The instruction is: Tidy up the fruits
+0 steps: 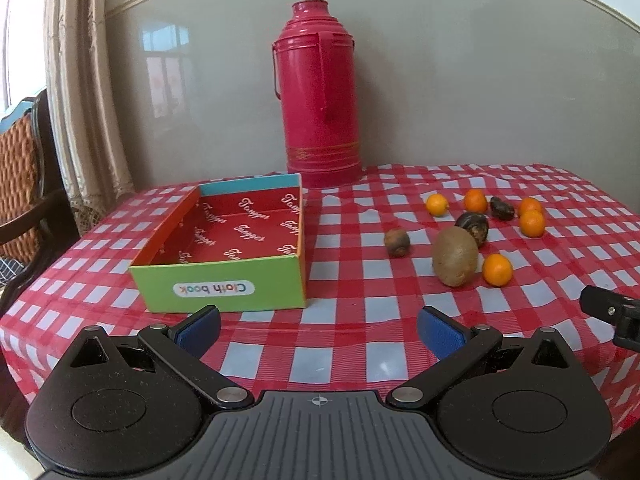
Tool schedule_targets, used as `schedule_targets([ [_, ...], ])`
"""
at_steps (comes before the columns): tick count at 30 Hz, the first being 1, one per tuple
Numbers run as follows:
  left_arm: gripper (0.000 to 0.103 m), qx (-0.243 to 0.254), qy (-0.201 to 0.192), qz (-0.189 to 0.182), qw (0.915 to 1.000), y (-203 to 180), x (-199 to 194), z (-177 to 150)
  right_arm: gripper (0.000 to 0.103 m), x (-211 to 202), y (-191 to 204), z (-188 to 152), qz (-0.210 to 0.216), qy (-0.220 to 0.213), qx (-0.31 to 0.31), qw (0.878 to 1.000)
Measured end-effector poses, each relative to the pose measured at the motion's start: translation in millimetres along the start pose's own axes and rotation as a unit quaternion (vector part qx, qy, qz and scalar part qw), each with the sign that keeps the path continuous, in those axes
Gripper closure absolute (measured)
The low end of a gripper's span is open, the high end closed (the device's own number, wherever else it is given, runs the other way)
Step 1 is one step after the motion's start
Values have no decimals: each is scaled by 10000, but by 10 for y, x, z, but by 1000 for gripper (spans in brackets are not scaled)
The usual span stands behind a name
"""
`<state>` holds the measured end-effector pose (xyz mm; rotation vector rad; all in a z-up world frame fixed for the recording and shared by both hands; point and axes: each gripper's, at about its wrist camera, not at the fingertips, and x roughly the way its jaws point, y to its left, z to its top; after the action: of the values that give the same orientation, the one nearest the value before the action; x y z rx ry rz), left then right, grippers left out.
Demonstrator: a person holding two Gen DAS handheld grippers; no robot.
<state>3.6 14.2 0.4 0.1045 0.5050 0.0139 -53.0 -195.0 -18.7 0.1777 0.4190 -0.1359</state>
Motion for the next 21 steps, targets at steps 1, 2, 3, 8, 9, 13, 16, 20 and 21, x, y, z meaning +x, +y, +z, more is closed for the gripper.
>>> schedule_targets([
  [1,0,-6,21,2,10000,-3,11,-5,5,2,0,0,23,5,-1,10000],
  [2,0,-15,52,-1,10000,1,25,-13,5,9,9,0,19,16,-14,10000],
  [3,0,-17,75,3,10000,3,35,-24,5,18,21,0,2,33,-41,10000],
  [8,0,26,132,15,9999,-37,42,-59,5,37,74,-13,-4,92,-194,9998],
  [9,0,32,138,8,9999,-43,41,-63,5,43,81,-13,9,110,-214,9997],
  [13,0,62,129,-19,9999,-55,22,-62,5,69,125,-13,30,166,-312,9994],
  [16,0,78,135,-35,9999,-51,18,-64,5,72,163,-23,46,173,-405,9990],
  [20,0,65,151,-24,9999,-45,21,-64,5,72,190,-25,48,178,-470,9987],
  [21,0,57,154,-23,9999,-44,21,-63,5,73,188,-25,55,179,-462,9988],
])
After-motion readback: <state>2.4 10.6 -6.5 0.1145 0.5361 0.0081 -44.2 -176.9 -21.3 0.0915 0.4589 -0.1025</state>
